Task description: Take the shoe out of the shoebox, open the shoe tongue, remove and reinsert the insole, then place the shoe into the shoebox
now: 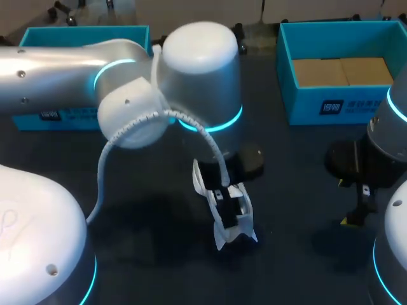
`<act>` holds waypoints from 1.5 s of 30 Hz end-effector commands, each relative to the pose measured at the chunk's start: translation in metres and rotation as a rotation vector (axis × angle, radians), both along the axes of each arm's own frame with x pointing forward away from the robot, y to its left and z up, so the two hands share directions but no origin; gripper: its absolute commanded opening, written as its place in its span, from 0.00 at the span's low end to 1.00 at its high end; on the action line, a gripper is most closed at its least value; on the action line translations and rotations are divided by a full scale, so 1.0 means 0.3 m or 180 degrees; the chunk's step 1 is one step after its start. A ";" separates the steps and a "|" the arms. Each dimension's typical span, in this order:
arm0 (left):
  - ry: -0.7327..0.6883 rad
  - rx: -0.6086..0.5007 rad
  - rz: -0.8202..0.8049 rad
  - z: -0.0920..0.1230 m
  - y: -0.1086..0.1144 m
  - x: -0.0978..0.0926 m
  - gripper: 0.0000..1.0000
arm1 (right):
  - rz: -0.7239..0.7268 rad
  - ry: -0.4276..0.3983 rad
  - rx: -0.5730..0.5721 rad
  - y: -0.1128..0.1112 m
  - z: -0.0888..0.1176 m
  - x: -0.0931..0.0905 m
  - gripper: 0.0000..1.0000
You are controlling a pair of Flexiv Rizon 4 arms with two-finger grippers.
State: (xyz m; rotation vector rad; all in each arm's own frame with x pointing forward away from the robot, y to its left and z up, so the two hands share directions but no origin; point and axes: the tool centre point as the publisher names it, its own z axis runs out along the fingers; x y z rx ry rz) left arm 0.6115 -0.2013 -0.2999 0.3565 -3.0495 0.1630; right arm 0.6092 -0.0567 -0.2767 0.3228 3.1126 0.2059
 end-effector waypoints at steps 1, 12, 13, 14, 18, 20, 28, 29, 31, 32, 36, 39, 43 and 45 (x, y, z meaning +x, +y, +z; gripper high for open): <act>-0.0088 0.0045 -0.0059 -0.046 -0.046 -0.031 1.00 | -0.0001 -0.0011 0.0001 -0.002 -0.004 -0.006 1.00; -0.0211 0.0076 -0.0183 -0.116 -0.105 -0.059 1.00 | -0.0001 -0.0011 0.0001 -0.002 -0.004 -0.006 1.00; -0.0217 0.0085 -0.0181 -0.125 -0.107 -0.061 1.00 | -0.0001 -0.0011 0.0001 -0.002 -0.004 -0.006 1.00; -0.0208 0.0105 -0.0200 -0.132 -0.108 -0.063 1.00 | -0.0001 -0.0011 0.0001 -0.002 -0.004 -0.006 1.00; -0.0233 0.0120 -0.0248 -0.156 -0.111 -0.069 1.00 | -0.0001 -0.0011 0.0001 -0.002 -0.004 -0.006 1.00; -0.0243 0.0121 -0.0254 -0.167 -0.113 -0.066 1.00 | -0.0001 -0.0011 0.0001 -0.002 -0.004 -0.006 1.00; -0.0229 0.0183 -0.0259 -0.225 -0.123 -0.061 1.00 | -0.0001 -0.0011 0.0001 -0.002 -0.004 -0.006 1.00; -0.0213 0.0192 -0.0266 -0.232 -0.123 -0.062 1.00 | -0.0001 -0.0011 0.0001 -0.002 -0.004 -0.006 1.00; -0.0194 0.0204 -0.0259 -0.245 -0.124 -0.062 1.00 | -0.0001 -0.0011 0.0001 -0.002 -0.004 -0.006 1.00; -0.0188 0.0206 -0.0259 -0.251 -0.123 -0.063 1.00 | -0.0001 -0.0011 0.0001 -0.002 -0.004 -0.006 1.00; -0.0210 0.0235 -0.0220 -0.282 -0.123 -0.067 1.00 | -0.0001 -0.0011 0.0001 -0.002 -0.004 -0.006 1.00; -0.0189 0.0254 -0.0184 -0.303 -0.125 -0.065 1.00 | -0.0001 -0.0011 0.0001 -0.002 -0.004 -0.006 1.00; -0.0207 0.0262 -0.0137 -0.321 -0.129 -0.066 0.93 | -0.0001 -0.0011 0.0001 -0.002 -0.004 -0.006 1.00; -0.0229 0.0255 -0.0118 -0.327 -0.131 -0.067 0.88 | -0.0001 -0.0011 0.0001 -0.002 -0.004 -0.006 1.00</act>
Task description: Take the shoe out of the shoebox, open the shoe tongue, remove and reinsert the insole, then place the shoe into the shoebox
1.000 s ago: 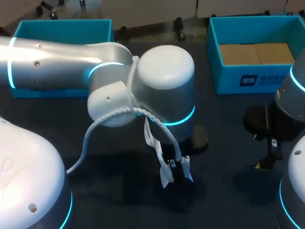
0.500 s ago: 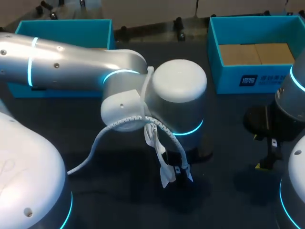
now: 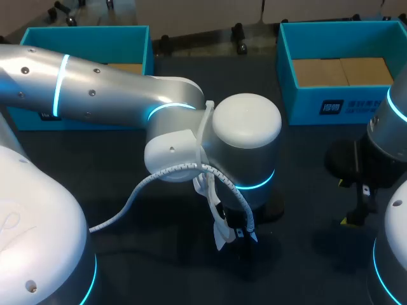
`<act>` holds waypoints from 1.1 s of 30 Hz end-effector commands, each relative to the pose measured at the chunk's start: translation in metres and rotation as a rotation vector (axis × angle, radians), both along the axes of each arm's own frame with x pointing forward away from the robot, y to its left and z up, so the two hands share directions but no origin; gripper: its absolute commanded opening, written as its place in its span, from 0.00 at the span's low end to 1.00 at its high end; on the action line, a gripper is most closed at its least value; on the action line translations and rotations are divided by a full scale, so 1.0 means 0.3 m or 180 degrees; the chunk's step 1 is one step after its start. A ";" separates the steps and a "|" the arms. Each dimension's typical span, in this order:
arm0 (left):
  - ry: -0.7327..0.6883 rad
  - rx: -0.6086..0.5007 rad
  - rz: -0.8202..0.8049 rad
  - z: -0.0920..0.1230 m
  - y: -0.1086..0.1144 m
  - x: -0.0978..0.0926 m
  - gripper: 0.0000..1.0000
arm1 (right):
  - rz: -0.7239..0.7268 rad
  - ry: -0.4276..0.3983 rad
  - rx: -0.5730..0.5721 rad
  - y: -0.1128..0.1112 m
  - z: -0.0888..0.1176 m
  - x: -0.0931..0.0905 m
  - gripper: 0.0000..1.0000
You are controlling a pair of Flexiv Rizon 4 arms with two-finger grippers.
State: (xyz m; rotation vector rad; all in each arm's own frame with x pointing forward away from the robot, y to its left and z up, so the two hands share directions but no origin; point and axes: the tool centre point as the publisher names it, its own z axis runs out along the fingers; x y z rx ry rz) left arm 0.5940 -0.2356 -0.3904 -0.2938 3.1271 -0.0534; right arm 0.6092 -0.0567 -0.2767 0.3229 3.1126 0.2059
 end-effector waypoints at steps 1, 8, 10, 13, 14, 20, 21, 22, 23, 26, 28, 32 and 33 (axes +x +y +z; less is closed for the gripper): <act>-0.0060 0.0003 0.0039 -0.028 -0.018 -0.008 0.83 | -0.0001 -0.0011 0.0001 -0.002 -0.004 -0.006 1.00; -0.0055 -0.0002 0.0081 -0.036 -0.021 -0.004 0.63 | -0.0001 -0.0011 0.0001 -0.002 -0.004 -0.006 1.00; -0.0051 -0.0009 0.0106 -0.038 -0.019 0.001 0.45 | -0.0001 -0.0011 0.0001 -0.002 -0.004 -0.006 1.00; -0.0041 -0.0013 0.0127 -0.036 -0.018 0.009 0.04 | -0.0001 -0.0011 0.0001 -0.002 -0.004 -0.006 1.00; -0.0042 -0.0011 0.0129 -0.036 -0.017 0.011 0.00 | -0.0001 -0.0011 0.0001 -0.002 -0.004 -0.006 1.00; -0.0041 -0.0016 0.0153 -0.016 -0.008 0.032 0.00 | -0.0001 -0.0011 0.0001 -0.002 -0.004 -0.006 1.00; -0.0043 -0.0021 0.0152 -0.010 -0.006 0.035 0.00 | -0.0001 -0.0011 0.0001 -0.002 -0.004 -0.006 1.00; -0.0045 -0.0025 0.0150 -0.003 -0.005 0.039 0.00 | -0.0001 -0.0011 0.0001 -0.002 -0.004 -0.006 1.00; -0.0047 -0.0031 0.0149 0.006 -0.003 0.043 0.00 | -0.0001 -0.0011 0.0001 -0.002 -0.004 -0.006 1.00; -0.0030 -0.0049 0.0132 0.042 0.005 0.061 0.00 | -0.0001 -0.0011 0.0001 -0.002 -0.004 -0.006 1.00; -0.0008 -0.0052 0.0112 0.077 0.010 0.077 0.00 | -0.0001 -0.0011 0.0001 -0.002 -0.004 -0.006 1.00; 0.0046 -0.0003 -0.0023 0.160 0.025 0.119 0.00 | -0.0001 -0.0011 0.0001 -0.002 -0.004 -0.006 1.00; 0.0072 0.0027 -0.0070 0.193 0.031 0.135 0.00 | -0.0001 -0.0011 0.0001 -0.002 -0.004 -0.006 1.00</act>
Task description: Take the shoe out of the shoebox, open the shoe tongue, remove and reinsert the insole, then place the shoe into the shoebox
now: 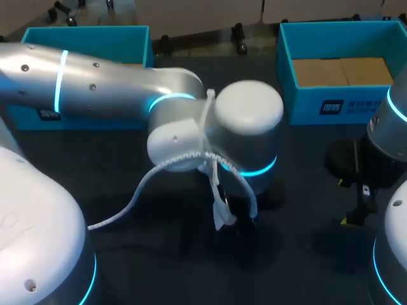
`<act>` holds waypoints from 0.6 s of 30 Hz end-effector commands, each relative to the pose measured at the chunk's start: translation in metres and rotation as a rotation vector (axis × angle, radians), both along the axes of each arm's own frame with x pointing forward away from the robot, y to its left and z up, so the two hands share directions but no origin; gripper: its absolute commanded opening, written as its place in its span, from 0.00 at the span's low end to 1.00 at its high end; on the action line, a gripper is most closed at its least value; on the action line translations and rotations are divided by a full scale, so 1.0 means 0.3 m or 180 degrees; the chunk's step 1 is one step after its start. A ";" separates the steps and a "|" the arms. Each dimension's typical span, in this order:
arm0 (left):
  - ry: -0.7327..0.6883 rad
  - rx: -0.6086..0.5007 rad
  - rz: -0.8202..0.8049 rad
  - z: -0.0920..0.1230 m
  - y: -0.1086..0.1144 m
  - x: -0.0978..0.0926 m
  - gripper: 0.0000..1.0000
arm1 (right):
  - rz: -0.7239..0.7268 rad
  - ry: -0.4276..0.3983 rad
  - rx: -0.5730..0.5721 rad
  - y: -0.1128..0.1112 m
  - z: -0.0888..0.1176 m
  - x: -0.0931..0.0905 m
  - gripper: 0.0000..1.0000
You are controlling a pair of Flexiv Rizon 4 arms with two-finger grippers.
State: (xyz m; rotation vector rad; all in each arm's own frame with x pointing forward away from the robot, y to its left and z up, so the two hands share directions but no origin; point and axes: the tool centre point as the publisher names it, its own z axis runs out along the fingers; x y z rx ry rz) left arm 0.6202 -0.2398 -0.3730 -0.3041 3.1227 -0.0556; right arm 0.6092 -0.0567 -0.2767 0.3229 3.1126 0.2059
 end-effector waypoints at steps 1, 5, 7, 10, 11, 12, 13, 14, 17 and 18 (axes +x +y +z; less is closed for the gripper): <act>0.0110 0.0039 -0.0102 0.161 0.050 0.063 0.00 | -0.0001 -0.0011 0.0001 -0.002 -0.004 -0.006 1.00; 0.0259 0.0131 -0.0205 0.260 0.074 0.125 0.00 | -0.0001 -0.0011 0.0001 -0.002 -0.004 -0.006 1.00; 0.0252 0.0143 -0.0206 0.301 0.085 0.154 0.00 | -0.0001 -0.0011 0.0001 -0.002 -0.004 -0.006 1.00; 0.0294 0.0139 -0.0180 0.353 0.103 0.198 0.00 | -0.0001 -0.0011 0.0001 -0.002 -0.004 -0.006 1.00; 0.0280 0.0132 -0.0159 0.368 0.110 0.212 0.00 | -0.0001 -0.0011 0.0001 -0.002 -0.004 -0.006 1.00; 0.0283 0.0126 -0.0149 0.382 0.117 0.226 0.00 | -0.0001 -0.0011 0.0001 -0.002 -0.004 -0.006 1.00; 0.0295 0.0141 -0.0155 0.393 0.123 0.240 0.00 | -0.0001 -0.0011 0.0001 -0.002 -0.004 -0.006 1.00; 0.0279 0.0150 -0.0133 0.404 0.128 0.254 0.00 | -0.0001 -0.0011 0.0001 -0.002 -0.004 -0.006 1.00; 0.0307 0.0203 -0.0119 0.433 0.146 0.302 0.00 | -0.0001 -0.0011 0.0001 -0.002 -0.004 -0.006 1.00; 0.0353 0.0215 -0.0158 0.443 0.153 0.319 0.00 | -0.0001 -0.0011 0.0001 -0.002 -0.004 -0.006 1.00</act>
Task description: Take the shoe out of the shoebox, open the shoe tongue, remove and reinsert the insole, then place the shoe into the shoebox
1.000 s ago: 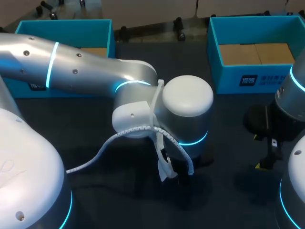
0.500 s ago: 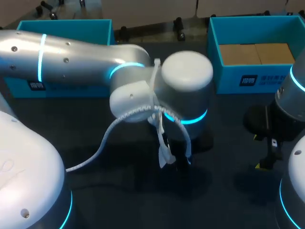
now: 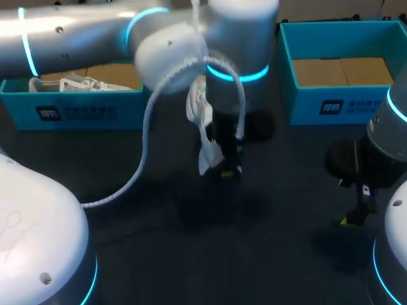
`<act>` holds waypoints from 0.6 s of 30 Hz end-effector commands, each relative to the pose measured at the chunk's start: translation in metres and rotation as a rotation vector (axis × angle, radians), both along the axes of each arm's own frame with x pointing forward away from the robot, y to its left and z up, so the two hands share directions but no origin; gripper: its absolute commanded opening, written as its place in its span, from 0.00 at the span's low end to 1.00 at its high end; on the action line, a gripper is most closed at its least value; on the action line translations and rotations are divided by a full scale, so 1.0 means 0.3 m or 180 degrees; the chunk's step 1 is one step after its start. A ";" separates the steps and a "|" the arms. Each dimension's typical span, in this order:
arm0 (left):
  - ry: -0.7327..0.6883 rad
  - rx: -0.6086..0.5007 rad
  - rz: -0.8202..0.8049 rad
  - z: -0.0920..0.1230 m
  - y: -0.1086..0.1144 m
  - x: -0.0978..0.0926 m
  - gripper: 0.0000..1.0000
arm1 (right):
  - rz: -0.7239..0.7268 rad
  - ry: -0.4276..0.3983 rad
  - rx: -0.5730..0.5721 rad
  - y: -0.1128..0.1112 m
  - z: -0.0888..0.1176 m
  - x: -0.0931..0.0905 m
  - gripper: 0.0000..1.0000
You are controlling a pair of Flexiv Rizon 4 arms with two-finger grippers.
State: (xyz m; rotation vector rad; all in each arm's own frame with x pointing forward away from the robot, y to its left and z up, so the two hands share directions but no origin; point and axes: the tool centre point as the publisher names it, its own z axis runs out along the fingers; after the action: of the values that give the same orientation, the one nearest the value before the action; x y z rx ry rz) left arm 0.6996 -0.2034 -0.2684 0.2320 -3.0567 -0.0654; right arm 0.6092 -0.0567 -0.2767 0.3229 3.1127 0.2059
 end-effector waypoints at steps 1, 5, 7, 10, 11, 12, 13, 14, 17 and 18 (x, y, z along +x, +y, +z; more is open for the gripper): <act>0.0105 0.0013 -0.0062 0.107 0.042 0.073 0.00 | -0.0001 -0.0011 0.0001 -0.002 -0.004 -0.006 1.00; 0.0179 0.0095 -0.0084 0.164 0.077 0.157 0.00 | -0.0001 -0.0011 0.0001 -0.002 -0.004 -0.006 1.00; 0.0233 0.0075 -0.0094 0.192 0.095 0.206 0.00 | -0.0001 -0.0011 0.0001 -0.002 -0.004 -0.006 1.00; 0.0303 0.0077 -0.0077 0.230 0.124 0.290 0.00 | -0.0001 -0.0011 0.0001 -0.002 -0.004 -0.006 1.00; 0.0337 0.0084 -0.0089 0.244 0.133 0.322 0.00 | -0.0001 -0.0011 0.0001 -0.002 -0.004 -0.006 1.00; 0.0367 0.0088 -0.0064 0.259 0.141 0.356 0.00 | -0.0001 -0.0011 0.0001 -0.002 -0.004 -0.006 1.00; 0.0422 0.0106 -0.0086 0.276 0.147 0.395 0.00 | -0.0001 -0.0011 0.0001 -0.002 -0.004 -0.006 1.00; 0.0400 0.0148 -0.0105 0.293 0.154 0.431 0.00 | -0.0001 -0.0011 0.0001 -0.002 -0.004 -0.006 1.00; 0.0370 0.0235 -0.0145 0.311 0.158 0.462 0.00 | -0.0001 -0.0011 0.0001 -0.002 -0.004 -0.006 1.00; 0.0370 0.0235 -0.0145 0.311 0.158 0.462 0.00 | -0.0001 -0.0011 0.0001 -0.002 -0.004 -0.006 1.00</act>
State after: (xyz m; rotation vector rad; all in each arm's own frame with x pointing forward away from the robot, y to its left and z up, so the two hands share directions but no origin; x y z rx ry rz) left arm 0.8274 -0.1484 -0.1884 0.1585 -2.9844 -0.1560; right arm 0.6091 -0.0566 -0.2767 0.3227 3.1127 0.2059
